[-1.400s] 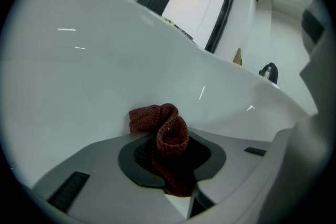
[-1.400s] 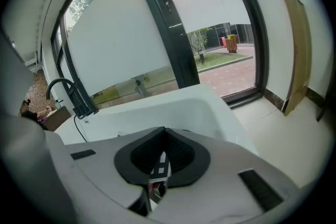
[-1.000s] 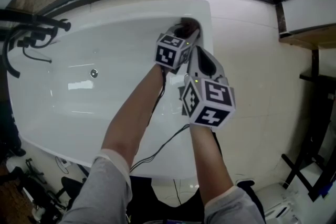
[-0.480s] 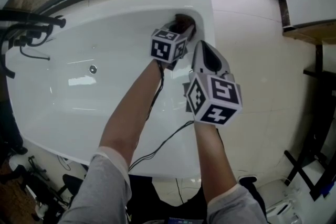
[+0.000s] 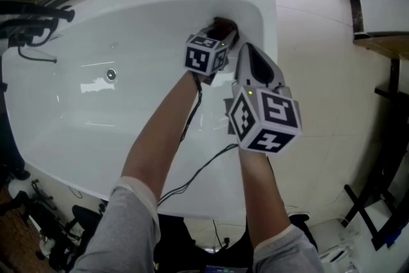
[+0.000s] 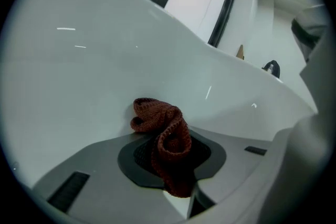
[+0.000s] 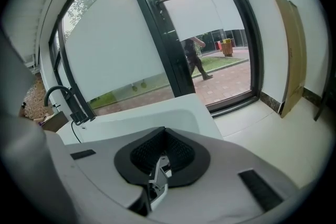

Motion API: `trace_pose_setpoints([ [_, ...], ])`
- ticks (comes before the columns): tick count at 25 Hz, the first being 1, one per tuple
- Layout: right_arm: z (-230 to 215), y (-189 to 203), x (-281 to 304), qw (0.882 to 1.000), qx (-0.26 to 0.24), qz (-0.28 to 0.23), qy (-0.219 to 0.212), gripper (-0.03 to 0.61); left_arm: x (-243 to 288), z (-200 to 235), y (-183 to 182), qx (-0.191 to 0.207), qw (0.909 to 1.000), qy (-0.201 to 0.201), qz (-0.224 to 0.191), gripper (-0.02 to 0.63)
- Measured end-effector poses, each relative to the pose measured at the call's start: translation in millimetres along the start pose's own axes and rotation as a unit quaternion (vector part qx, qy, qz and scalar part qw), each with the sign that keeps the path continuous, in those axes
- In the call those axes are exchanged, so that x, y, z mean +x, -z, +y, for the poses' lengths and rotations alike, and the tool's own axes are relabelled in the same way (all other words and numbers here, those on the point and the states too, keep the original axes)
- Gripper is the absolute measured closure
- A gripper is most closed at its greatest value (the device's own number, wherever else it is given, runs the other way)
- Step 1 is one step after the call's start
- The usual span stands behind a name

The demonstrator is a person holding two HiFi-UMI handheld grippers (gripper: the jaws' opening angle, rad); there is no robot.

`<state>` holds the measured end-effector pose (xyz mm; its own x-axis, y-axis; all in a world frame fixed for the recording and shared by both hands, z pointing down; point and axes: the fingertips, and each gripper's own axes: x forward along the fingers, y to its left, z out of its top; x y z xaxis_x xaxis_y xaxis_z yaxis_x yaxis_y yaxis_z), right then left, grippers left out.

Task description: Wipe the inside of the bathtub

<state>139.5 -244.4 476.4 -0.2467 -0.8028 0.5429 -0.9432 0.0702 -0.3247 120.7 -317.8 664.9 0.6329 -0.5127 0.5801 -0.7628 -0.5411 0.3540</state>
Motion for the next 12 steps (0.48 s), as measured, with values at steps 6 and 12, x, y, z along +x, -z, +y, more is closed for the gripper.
trace_pose_setpoints([
  [6,12,29,22,1.0,-0.008,0.015,-0.018,0.569,12,27,43,-0.032,0.9994,-0.009,0.0,0.526],
  [12,13,66,49,0.999,-0.014,0.034,-0.015,0.569,24,51,86,-0.032,0.9991,-0.025,0.016,0.526],
])
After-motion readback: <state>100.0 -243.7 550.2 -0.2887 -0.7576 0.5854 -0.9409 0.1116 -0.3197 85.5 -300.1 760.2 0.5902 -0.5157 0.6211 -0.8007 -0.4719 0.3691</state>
